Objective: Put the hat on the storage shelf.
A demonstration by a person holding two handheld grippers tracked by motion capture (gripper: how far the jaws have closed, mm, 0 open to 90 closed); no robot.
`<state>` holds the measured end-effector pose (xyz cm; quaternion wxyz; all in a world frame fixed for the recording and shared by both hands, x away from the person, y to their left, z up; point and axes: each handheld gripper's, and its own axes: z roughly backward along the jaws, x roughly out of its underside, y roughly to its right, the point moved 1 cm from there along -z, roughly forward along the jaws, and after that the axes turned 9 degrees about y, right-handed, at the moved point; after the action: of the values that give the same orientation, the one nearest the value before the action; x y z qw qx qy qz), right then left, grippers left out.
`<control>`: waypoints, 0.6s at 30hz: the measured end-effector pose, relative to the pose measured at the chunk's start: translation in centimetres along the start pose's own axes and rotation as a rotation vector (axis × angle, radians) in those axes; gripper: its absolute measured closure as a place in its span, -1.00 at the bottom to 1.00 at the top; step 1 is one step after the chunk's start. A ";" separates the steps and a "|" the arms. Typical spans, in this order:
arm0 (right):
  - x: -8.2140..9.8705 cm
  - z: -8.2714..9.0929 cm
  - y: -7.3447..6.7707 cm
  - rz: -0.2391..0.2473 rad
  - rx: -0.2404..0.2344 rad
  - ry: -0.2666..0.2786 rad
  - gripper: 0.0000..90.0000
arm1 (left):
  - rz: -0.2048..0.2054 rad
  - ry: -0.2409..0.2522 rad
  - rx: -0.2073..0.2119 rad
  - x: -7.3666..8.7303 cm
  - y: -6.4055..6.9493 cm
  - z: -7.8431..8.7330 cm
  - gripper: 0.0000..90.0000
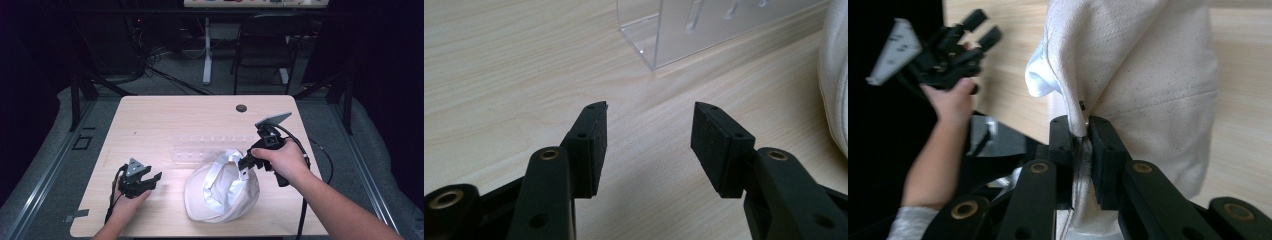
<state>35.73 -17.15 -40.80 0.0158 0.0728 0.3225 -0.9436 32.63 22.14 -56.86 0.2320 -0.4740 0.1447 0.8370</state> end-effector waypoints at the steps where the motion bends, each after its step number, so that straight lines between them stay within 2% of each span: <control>1: 0.0 0.1 0.0 -0.018 -0.018 0.005 0.81 | 0.000 0.000 0.000 0.0 0.0 0.0 0.09; 3: -0.1 0.3 0.2 -0.023 -0.062 -0.001 0.81 | -0.003 -0.002 0.000 0.0 0.0 0.0 0.09; 4: -0.1 0.3 0.2 -0.023 -0.062 -0.001 0.81 | -0.003 -0.002 0.000 0.0 0.0 0.0 0.09; 5: -0.1 0.4 0.1 -0.031 -0.085 0.004 0.81 | 0.002 0.004 -0.005 0.0 0.0 0.0 0.09; 8: 0.0 0.5 -0.1 -0.050 -0.112 0.022 0.81 | 0.000 0.003 -0.004 0.0 0.0 0.0 0.09; 11: -0.1 0.9 -0.1 -0.045 -0.159 0.013 0.81 | 0.002 0.005 -0.004 0.0 0.0 0.0 0.09; 18: -0.2 1.4 -0.8 -0.058 -0.208 0.033 0.82 | -0.002 0.003 -0.003 0.0 0.0 -0.1 0.09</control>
<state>35.69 -17.40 -39.18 -0.0094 0.0768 0.4210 -0.9037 32.66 22.11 -56.92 0.2321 -0.4757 0.1435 0.8362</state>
